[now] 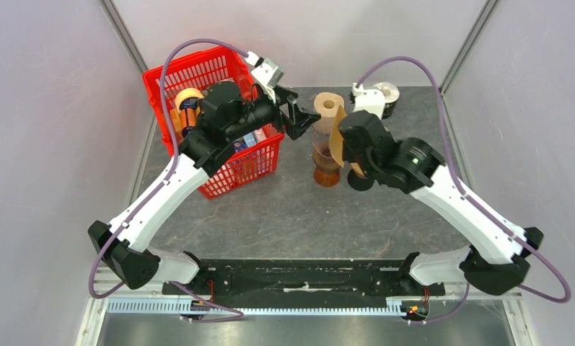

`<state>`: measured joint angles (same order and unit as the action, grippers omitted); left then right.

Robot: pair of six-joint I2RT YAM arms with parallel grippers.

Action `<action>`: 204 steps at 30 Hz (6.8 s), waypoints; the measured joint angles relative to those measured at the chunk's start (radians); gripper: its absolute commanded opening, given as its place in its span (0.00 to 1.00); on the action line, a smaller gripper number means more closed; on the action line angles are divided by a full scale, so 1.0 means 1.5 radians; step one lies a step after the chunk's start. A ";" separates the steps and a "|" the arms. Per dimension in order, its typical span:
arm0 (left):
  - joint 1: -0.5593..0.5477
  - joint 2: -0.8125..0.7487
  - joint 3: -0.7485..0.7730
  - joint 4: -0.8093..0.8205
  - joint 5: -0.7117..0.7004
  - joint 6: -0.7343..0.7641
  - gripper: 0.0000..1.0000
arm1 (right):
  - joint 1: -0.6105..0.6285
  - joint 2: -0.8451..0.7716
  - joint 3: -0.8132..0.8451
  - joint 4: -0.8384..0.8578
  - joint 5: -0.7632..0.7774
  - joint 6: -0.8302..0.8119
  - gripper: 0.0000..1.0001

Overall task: Place the coffee filter in the dripper
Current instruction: Place the coffee filter in the coffee dripper.

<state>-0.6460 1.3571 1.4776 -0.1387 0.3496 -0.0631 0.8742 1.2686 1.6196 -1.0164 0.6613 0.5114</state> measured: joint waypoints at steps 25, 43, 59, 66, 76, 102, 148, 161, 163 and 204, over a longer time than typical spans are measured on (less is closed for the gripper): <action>-0.110 0.037 -0.065 0.059 -0.242 -0.121 0.80 | -0.009 0.061 0.013 0.155 0.005 -0.096 0.00; -0.167 0.043 -0.096 0.079 -0.468 -0.120 0.07 | -0.028 0.041 -0.034 0.193 -0.021 -0.101 0.00; -0.229 0.091 -0.091 0.039 -0.634 -0.122 0.10 | -0.029 0.008 -0.085 0.160 -0.013 -0.014 0.00; -0.224 0.083 -0.092 0.032 -0.598 -0.118 0.43 | -0.042 0.011 -0.084 0.129 -0.062 0.002 0.00; -0.224 -0.018 -0.179 0.057 -0.524 -0.103 0.86 | -0.099 0.039 -0.084 0.105 -0.146 0.049 0.00; -0.115 -0.070 -0.319 0.137 -0.438 -0.129 0.89 | -0.243 0.205 0.019 0.012 -0.346 0.060 0.00; -0.081 -0.038 -0.313 0.169 -0.370 -0.129 0.91 | -0.259 0.219 0.109 -0.031 -0.343 -0.015 0.49; -0.080 -0.093 -0.356 0.164 -0.402 -0.129 0.91 | -0.259 0.227 0.176 0.019 -0.451 -0.056 0.31; -0.079 -0.115 -0.373 0.160 -0.409 -0.129 0.91 | -0.259 0.245 0.185 0.018 -0.454 -0.060 0.27; -0.078 -0.170 -0.420 0.168 -0.460 -0.129 0.93 | -0.230 0.422 0.257 -0.117 -0.368 -0.100 0.17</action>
<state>-0.7631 1.1015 0.8471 0.1139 -0.3401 -0.2565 0.5285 1.9022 2.0052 -1.1915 0.1093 0.3611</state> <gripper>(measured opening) 0.927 0.174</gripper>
